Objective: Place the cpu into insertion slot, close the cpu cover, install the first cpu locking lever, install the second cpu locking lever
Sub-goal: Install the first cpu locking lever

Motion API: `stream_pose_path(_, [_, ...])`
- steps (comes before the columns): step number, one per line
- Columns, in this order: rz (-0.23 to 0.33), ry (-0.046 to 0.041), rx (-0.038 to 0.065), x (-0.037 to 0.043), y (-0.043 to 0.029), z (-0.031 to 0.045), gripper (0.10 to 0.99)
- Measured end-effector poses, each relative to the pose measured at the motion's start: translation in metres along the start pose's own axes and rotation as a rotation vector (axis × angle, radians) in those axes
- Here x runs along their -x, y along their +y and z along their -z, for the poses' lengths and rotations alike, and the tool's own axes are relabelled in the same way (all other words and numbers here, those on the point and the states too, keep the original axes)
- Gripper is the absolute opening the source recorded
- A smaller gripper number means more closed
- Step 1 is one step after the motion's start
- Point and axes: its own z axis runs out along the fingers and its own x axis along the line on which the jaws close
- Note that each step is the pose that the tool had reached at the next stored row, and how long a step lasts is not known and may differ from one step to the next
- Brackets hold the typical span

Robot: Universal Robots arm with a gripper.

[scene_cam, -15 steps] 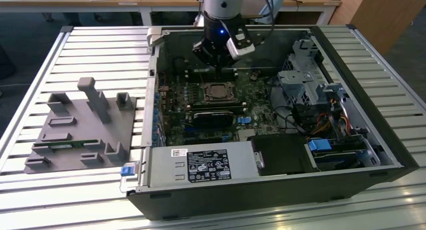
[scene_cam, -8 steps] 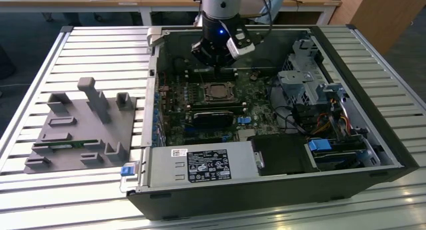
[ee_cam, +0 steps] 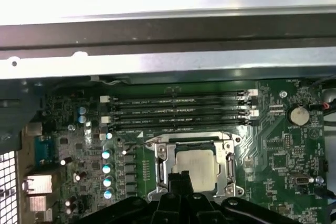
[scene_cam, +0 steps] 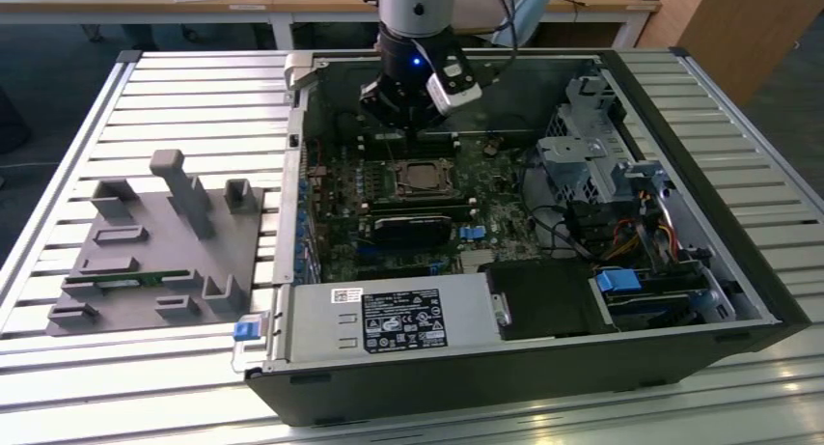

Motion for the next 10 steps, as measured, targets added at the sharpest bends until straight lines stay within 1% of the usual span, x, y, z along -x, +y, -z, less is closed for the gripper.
stream_pose_path(5, [0.0, -0.001, 0.0, -0.0127, -0.0008, 0.0002, 0.106])
stream_pose_path(8, [0.0, -0.0009, 0.001, -0.016, -0.0011, 0.0008, 0.106])
stream_pose_path(10, [0.0, -0.001, 0.003, -0.0176, -0.0011, 0.0028, 0.106])
